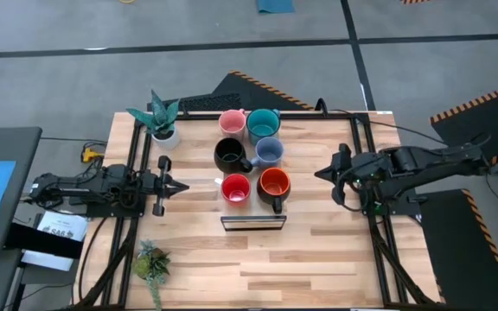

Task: Place coffee mugs
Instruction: Return to Home Position

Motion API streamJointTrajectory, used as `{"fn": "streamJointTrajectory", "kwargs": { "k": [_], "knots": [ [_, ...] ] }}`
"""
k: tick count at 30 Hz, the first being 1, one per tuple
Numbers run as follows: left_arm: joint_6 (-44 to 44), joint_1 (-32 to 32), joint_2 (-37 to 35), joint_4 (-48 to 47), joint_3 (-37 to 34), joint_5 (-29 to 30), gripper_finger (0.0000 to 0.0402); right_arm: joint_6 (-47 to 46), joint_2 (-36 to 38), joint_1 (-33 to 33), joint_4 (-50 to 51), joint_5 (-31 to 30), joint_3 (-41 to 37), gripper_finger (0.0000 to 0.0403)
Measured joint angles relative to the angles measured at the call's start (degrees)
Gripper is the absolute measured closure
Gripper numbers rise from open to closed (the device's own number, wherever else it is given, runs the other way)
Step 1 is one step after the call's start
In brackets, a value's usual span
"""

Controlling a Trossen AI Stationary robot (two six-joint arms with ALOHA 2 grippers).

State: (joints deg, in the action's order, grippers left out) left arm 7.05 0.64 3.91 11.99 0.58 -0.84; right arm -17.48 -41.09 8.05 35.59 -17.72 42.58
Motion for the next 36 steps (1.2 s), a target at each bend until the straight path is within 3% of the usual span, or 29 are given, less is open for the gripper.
{"fn": "streamJointTrajectory", "kwargs": {
  "k": [14,23,36],
  "knots": [
    [0.85,0.0,0.16,-0.72,-0.11,0.13,0.0401,-0.58,24.59,0.02,-19.14,-0.02,-25.63,0.0383],
    [0.87,0.0,0.16,-1.0,-0.15,0.13,0.0401,-0.67,39.74,0.02,-21.55,-0.07,-34.47,0.0383],
    [3.19,0.0,0.19,-4.18,-0.2,2.46,0.0401,1.7,38.6,0.16,-37.71,5.22,-41.69,0.0383]
  ]
}}
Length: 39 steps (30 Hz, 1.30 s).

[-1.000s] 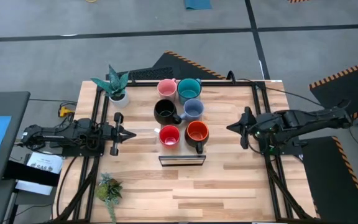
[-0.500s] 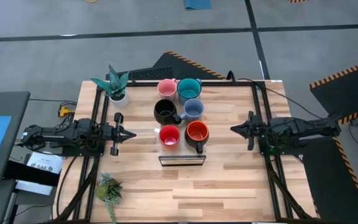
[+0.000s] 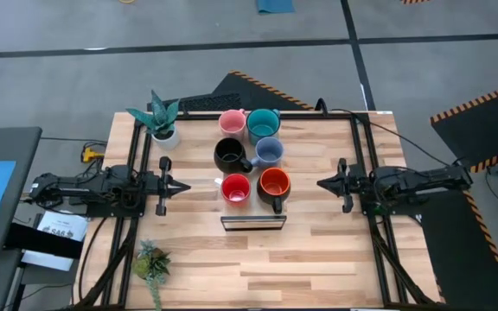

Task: Place coffee mugs
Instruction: Return to Home Position

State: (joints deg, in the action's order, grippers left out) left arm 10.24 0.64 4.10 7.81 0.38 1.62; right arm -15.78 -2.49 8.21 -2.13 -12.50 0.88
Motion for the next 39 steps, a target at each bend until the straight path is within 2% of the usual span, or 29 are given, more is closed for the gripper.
{"fn": "streamJointTrajectory", "kwargs": {
  "k": [22,26,30,39],
  "knots": [
    [-1.0,0.0,0.02,-4.45,0.0,0.29,0.0401,8.76,-0.23,0.0,-0.68,0.84,-0.52,0.0372],
    [-5.78,0.0,0.0,-4.45,0.0,0.17,0.0401,8.75,-0.23,0.0,-0.66,0.84,-0.53,0.0372],
    [-6.94,0.0,-0.02,-4.68,0.0,1.05,0.0401,8.75,-0.23,0.0,-0.64,0.86,-0.54,0.037],
    [-4.1,0.0,-2.42,3.05,-0.02,1.99,0.0401,8.75,-0.23,0.0,-0.62,0.86,-0.57,0.037]
  ]
}}
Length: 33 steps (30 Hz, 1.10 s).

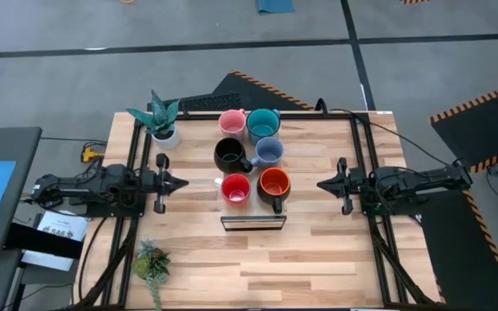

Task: Place coffee mugs
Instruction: Return to Home Position

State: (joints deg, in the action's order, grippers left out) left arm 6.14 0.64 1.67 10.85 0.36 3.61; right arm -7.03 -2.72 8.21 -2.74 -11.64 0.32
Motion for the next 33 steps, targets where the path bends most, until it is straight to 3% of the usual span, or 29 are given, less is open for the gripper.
{"fn": "streamJointTrajectory", "kwargs": {
  "k": [7,10,33],
  "knots": [
    [-3.71,0.01,-0.21,-9.09,0.03,-0.19,0.0401,-0.02,0.0,0.0,-0.02,-0.07,-0.02,0.0369],
    [-4.91,0.06,0.5,-9.51,0.15,-3.56,0.0401,-0.02,0.0,0.0,-0.02,-0.11,-0.02,0.0369],
    [-2.74,0.04,0.94,-10.78,0.57,-2.89,0.0401,-0.02,0.76,0.02,-0.04,-0.2,-0.07,0.0369]
  ]
}}
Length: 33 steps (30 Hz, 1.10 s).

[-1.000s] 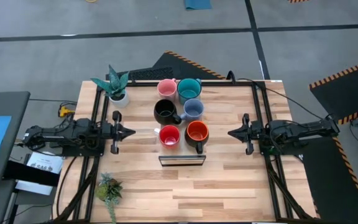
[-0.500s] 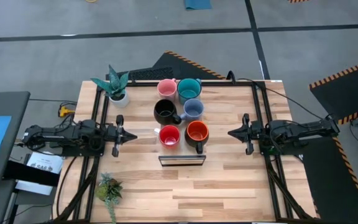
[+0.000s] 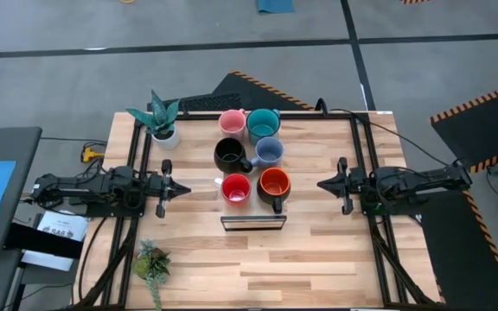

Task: Place coffee mugs
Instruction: Return to Home Position

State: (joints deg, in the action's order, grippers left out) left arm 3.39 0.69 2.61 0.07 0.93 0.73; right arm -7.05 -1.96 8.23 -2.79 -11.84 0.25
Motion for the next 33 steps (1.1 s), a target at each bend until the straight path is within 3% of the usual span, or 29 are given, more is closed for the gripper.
{"fn": "streamJointTrajectory", "kwargs": {
  "k": [33],
  "knots": [
    [0.0,0.02,-2.36,0.99,-0.24,-0.06,0.0401,0.0,1.82,-0.02,-0.26,-0.06,0.0,0.0369]
  ]
}}
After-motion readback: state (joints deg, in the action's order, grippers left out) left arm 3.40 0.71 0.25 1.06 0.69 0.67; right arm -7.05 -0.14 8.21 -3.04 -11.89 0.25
